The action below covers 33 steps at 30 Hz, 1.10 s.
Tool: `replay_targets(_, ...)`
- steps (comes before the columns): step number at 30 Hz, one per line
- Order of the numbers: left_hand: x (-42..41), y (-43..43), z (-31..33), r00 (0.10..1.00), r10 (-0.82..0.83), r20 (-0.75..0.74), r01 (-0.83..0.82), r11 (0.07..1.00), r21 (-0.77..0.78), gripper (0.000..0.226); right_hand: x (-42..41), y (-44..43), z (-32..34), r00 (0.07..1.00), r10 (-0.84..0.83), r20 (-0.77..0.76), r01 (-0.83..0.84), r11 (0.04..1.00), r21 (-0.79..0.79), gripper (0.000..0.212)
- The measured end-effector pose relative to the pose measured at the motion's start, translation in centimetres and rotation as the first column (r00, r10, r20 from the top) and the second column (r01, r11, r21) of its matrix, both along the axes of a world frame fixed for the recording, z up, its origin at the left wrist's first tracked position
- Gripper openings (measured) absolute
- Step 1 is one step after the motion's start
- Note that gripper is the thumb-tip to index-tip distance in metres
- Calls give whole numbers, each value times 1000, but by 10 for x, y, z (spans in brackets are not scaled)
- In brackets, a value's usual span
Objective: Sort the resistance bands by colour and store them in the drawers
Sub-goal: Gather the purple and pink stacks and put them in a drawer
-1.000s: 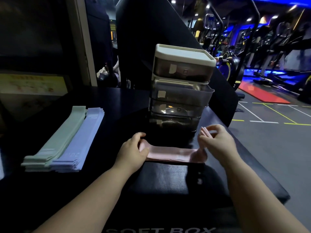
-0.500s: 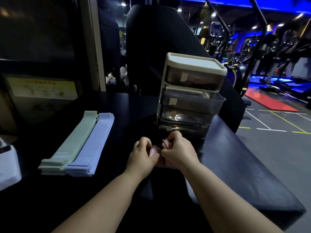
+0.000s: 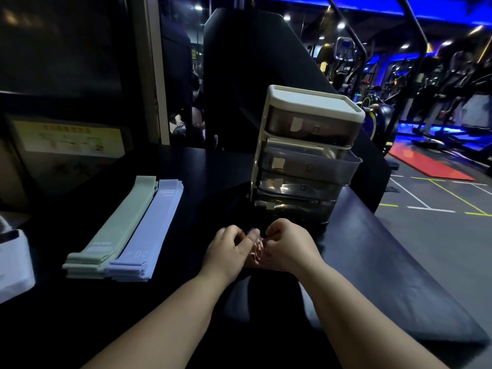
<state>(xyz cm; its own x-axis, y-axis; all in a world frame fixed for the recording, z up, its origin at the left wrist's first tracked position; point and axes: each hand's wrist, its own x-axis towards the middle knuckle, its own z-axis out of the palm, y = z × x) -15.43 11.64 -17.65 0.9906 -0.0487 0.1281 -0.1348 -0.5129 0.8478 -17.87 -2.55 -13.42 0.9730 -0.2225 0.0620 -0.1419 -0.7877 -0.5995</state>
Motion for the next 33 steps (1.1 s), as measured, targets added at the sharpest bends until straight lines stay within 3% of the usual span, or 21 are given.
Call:
replay_targets(3,-2,-4,3,999,42,-2,-42,998,42,44,-2,1,-2,999,23,27,-21,998,-52,23)
replay_targets(8,1,-7,10,992,116,-43,-110,985,134,44,-3,-9,-7,997,49,61,-43,995,-92,26)
replay_targets(10,3,-7,12,991,124,-54,-114,979,169,38,-7,-20,-7,994,1,112,14,991,-136,33)
replay_targets(13,4,-5,18,989,125,-78,-108,975,193,41,-14,-45,-6,967,-150,205,180,974,-138,26)
replay_targets(18,0,-6,34,990,107,-91,-59,904,423,60,-25,-78,-9,974,-221,-38,217,972,-90,42)
replay_targets(23,0,0,47,977,25,-214,98,833,544,40,-30,-78,-10,976,-121,-179,131,991,42,38)
replay_targets(28,1,6,41,971,-38,-236,132,908,397,36,-29,-75,-15,990,-83,-115,95,991,100,28)
replay_targets(33,-3,5,38,988,-112,-111,133,968,213,31,-36,-74,-16,998,-60,27,52,967,250,23)
